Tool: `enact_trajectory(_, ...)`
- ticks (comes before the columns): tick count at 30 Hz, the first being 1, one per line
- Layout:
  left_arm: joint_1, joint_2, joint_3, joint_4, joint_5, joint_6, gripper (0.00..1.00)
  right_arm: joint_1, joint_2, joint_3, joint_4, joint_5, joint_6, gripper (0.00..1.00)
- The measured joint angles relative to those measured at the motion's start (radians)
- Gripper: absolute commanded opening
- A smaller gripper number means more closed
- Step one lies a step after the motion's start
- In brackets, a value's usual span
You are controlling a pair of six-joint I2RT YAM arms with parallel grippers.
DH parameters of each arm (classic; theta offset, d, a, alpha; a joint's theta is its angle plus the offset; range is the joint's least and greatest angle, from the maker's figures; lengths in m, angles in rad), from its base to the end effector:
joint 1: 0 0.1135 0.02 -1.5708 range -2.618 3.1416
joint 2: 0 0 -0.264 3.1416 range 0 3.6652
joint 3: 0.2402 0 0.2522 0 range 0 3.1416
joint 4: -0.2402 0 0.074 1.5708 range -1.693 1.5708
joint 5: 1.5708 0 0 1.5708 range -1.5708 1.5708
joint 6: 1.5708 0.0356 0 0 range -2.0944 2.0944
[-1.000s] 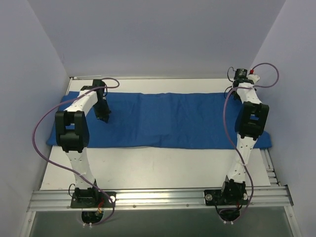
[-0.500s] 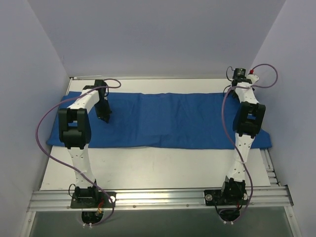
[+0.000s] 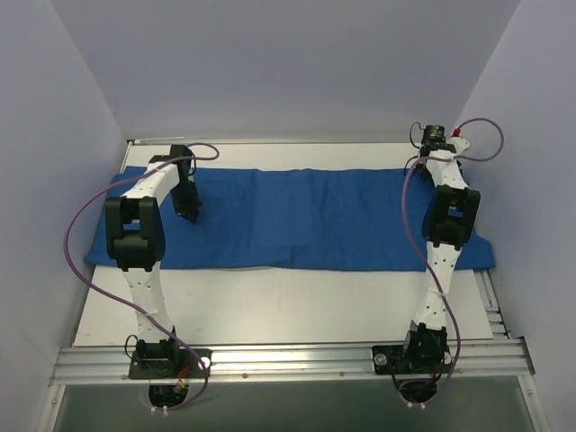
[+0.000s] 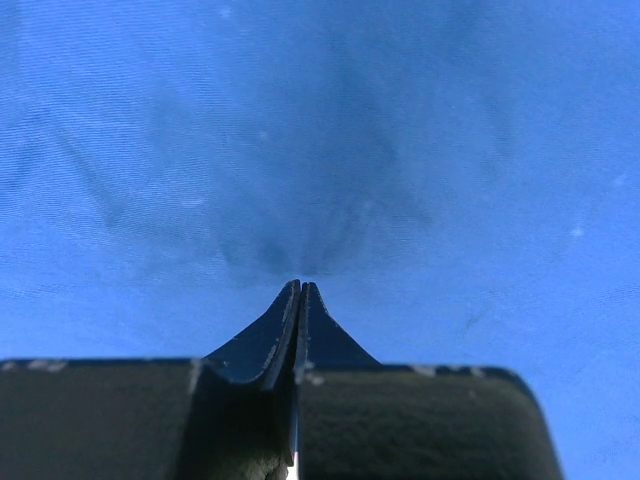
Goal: Open and lay out the surgical kit
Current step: Open the surgical kit at the center of the board.
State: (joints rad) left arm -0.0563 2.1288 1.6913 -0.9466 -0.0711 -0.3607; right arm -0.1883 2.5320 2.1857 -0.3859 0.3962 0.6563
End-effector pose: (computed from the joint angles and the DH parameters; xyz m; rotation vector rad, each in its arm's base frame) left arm 0.4269 -0.0215 0.1804 -0.4560 2.9085 0.0454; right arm 0.5541 -0.1196 0.1665 1.0981 1.9561 -0.2054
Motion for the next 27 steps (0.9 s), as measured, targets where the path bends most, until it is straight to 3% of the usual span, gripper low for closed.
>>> enact_trajectory(8,0.011,0.0,0.0,0.0,0.0,0.002,0.02,0.0,0.022,0.033,-0.007,0.007,0.001,0.4)
enact_trajectory(19,0.011,0.0,0.0,0.001,0.001,0.002,0.02,0.0,0.032,0.048,0.0,0.016,-0.003,0.02)
enact_trajectory(25,0.011,0.0,-0.001,0.001,0.002,0.002,0.02,-0.001,0.032,0.048,0.001,0.015,-0.002,0.01)
enact_trajectory(27,0.011,0.0,-0.003,0.002,0.002,0.002,0.02,-0.002,0.032,0.048,0.002,0.015,-0.004,0.07)
